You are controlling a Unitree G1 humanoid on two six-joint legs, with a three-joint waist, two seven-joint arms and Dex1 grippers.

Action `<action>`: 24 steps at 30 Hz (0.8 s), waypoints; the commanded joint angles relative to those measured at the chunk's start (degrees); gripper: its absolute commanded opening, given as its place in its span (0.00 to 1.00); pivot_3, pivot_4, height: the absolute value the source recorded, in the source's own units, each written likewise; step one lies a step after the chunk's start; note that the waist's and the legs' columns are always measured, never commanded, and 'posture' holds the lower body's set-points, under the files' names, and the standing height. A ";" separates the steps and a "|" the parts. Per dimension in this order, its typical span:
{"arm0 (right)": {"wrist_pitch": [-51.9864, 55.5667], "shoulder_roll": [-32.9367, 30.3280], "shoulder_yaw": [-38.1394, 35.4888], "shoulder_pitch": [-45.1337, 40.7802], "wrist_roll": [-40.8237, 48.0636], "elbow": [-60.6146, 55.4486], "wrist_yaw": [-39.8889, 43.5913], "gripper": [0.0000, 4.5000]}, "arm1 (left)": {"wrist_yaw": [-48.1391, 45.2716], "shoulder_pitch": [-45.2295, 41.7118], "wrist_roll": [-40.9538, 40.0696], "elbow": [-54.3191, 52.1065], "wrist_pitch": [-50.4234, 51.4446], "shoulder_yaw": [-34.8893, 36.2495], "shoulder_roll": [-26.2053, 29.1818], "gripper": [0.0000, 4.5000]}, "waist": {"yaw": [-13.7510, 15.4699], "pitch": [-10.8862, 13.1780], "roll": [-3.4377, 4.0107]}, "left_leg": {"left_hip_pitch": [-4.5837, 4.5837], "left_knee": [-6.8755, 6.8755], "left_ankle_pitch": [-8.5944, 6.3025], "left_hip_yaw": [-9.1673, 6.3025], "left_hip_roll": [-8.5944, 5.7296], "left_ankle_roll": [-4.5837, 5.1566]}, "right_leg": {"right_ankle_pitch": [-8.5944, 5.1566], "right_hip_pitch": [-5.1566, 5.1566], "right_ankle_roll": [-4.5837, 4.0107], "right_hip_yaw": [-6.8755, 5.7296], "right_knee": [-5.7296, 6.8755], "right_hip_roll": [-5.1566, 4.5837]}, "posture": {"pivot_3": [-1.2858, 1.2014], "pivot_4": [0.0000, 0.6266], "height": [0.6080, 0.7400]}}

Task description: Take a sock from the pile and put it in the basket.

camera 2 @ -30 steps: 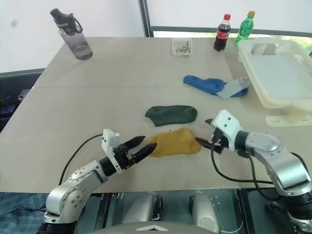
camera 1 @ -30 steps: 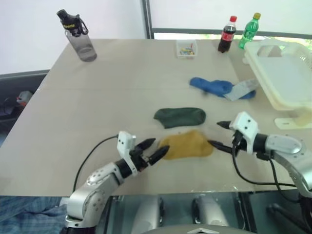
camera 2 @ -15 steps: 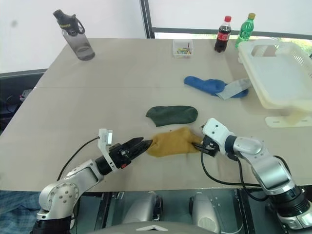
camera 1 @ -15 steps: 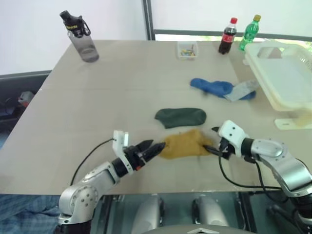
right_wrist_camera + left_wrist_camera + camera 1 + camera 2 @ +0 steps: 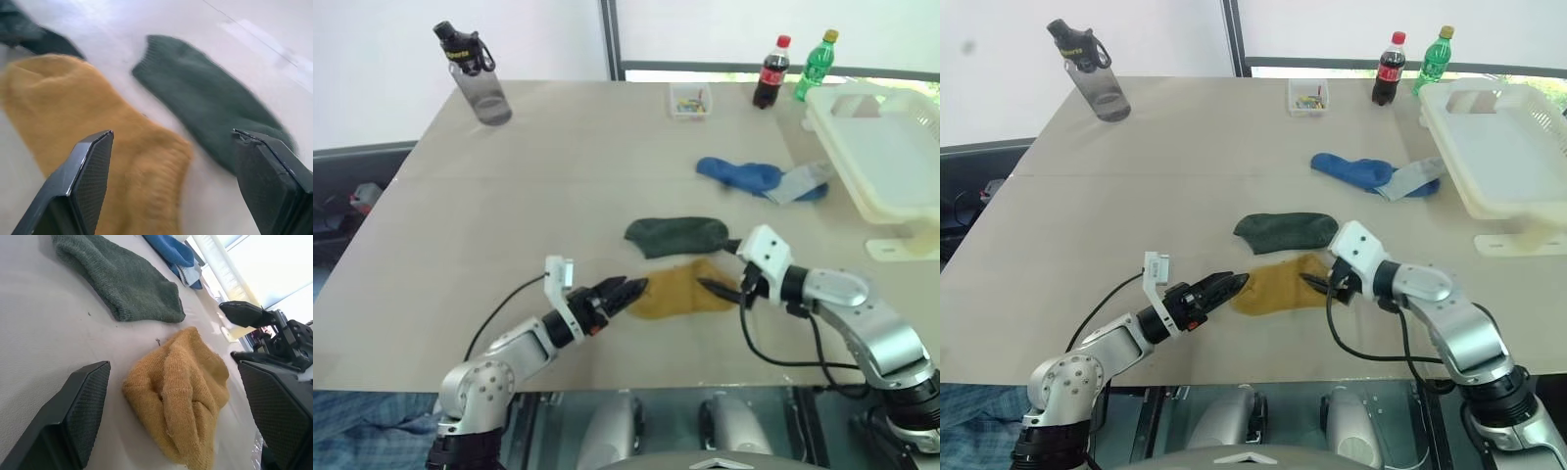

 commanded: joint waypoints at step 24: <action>0.10 -0.63 4.17 -1.65 -11.13 3.38 -1.74 0.88 | 1.18 -4.39 -10.92 6.35 14.73 -0.81 -1.44 1.00 | 0.39 -0.15 0.12 | 0.13 -0.01 -0.01 0.03 -0.05 0.01 | 0.00 0.04 0.00 0.03 -0.02 -0.06 | 0.52 0.24 1.00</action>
